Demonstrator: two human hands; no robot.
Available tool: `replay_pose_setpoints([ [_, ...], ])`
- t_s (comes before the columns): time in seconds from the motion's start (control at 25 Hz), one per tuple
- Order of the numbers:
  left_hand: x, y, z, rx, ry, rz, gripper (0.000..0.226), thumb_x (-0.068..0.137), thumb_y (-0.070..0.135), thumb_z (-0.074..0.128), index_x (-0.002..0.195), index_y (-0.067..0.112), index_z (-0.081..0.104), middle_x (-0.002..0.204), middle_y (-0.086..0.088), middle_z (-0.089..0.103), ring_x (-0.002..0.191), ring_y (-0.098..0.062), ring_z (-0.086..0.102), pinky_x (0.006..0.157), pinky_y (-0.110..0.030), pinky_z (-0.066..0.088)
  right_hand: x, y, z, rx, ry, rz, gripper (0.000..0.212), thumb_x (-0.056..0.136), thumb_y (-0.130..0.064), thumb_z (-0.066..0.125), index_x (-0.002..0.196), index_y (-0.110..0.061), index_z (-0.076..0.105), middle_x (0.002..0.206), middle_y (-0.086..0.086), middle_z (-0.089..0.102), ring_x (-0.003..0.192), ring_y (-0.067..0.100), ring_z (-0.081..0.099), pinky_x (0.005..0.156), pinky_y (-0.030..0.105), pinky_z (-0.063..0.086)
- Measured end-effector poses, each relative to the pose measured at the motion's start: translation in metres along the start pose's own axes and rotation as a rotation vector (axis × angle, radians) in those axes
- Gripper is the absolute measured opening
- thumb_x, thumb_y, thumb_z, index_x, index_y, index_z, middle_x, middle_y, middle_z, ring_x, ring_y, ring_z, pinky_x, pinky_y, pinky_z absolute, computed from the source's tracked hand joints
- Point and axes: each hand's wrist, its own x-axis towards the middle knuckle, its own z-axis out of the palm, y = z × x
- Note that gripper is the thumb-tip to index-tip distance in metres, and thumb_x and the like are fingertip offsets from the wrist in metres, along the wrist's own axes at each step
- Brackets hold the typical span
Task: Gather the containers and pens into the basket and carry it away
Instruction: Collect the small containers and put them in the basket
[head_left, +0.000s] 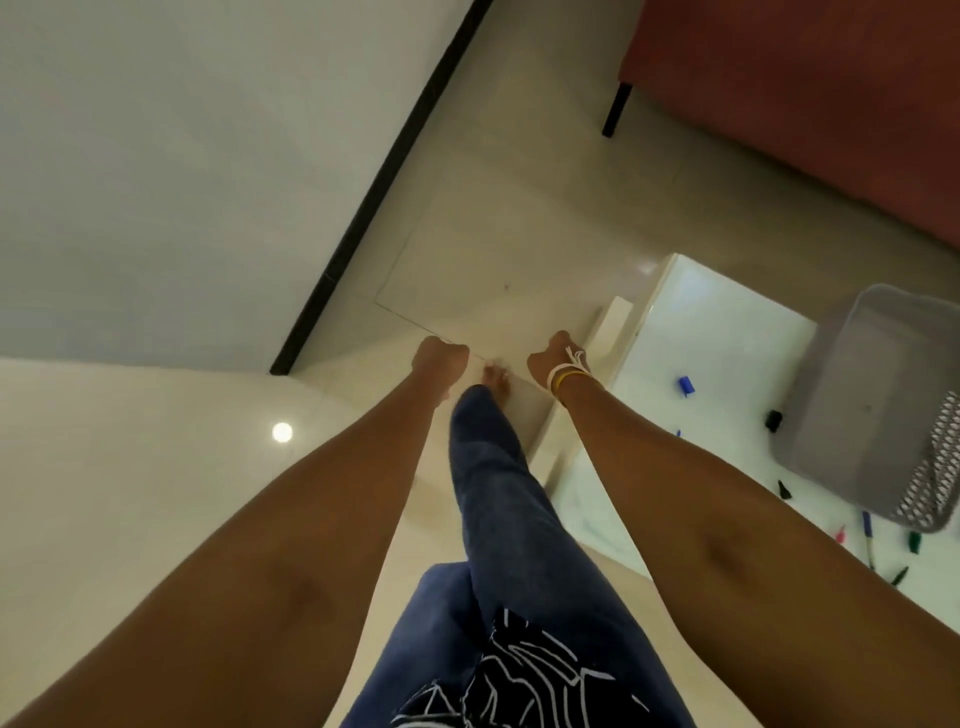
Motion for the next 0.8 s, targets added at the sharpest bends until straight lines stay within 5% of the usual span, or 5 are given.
replay_pose_setpoints([
  [0.2,0.027,0.121,-0.042,0.263,0.058,0.116,0.042,0.093,0.017,0.049,0.130,-0.003,0.049,0.128,-0.021,0.058,0.116,-0.036,0.058,0.085,-0.034,0.047,0.052,-0.082,-0.059,0.087,0.008,0.038,0.055,0.091,-0.016,0.051,0.141,-0.002,0.036,0.143,0.022,0.043,0.129,0.036,0.047,0.105,0.035,0.042],
  [0.4,0.023,0.253,-0.072,0.939,0.311,0.622,0.044,0.096,0.033,0.043,0.134,0.009,0.040,0.131,-0.012,0.050,0.121,-0.029,0.050,0.098,-0.049,0.039,0.093,-0.146,-0.147,0.017,0.127,-0.017,0.054,0.092,-0.020,0.046,0.141,-0.004,0.031,0.140,0.020,0.040,0.131,0.037,0.042,0.107,0.039,0.038],
  [0.52,0.038,0.329,-0.074,1.181,0.421,0.755,0.057,0.097,0.038,0.042,0.146,0.012,0.027,0.152,-0.016,0.031,0.139,-0.031,0.034,0.108,-0.060,0.031,0.122,-0.177,-0.200,-0.097,0.243,-0.060,0.050,0.089,-0.020,0.049,0.136,-0.007,0.036,0.136,0.016,0.042,0.128,0.035,0.044,0.102,0.043,0.041],
  [0.68,0.064,0.442,-0.065,1.386,0.600,1.168,0.070,0.093,0.033,0.046,0.153,0.014,0.014,0.159,-0.021,0.015,0.147,-0.036,0.021,0.107,-0.067,0.025,0.164,-0.203,-0.269,-0.370,0.460,-0.125,0.063,0.088,-0.028,0.054,0.144,-0.012,0.028,0.147,0.014,0.036,0.134,0.032,0.039,0.102,0.048,0.040],
  [0.8,0.061,0.519,-0.040,1.407,0.556,1.322,0.072,0.090,0.031,0.051,0.152,0.016,0.017,0.159,-0.019,0.016,0.147,-0.035,0.021,0.108,-0.068,0.025,0.184,-0.211,-0.320,-0.345,0.491,-0.084,0.073,0.091,-0.036,0.052,0.151,-0.016,0.017,0.157,0.014,0.023,0.144,0.032,0.026,0.110,0.053,0.030],
])
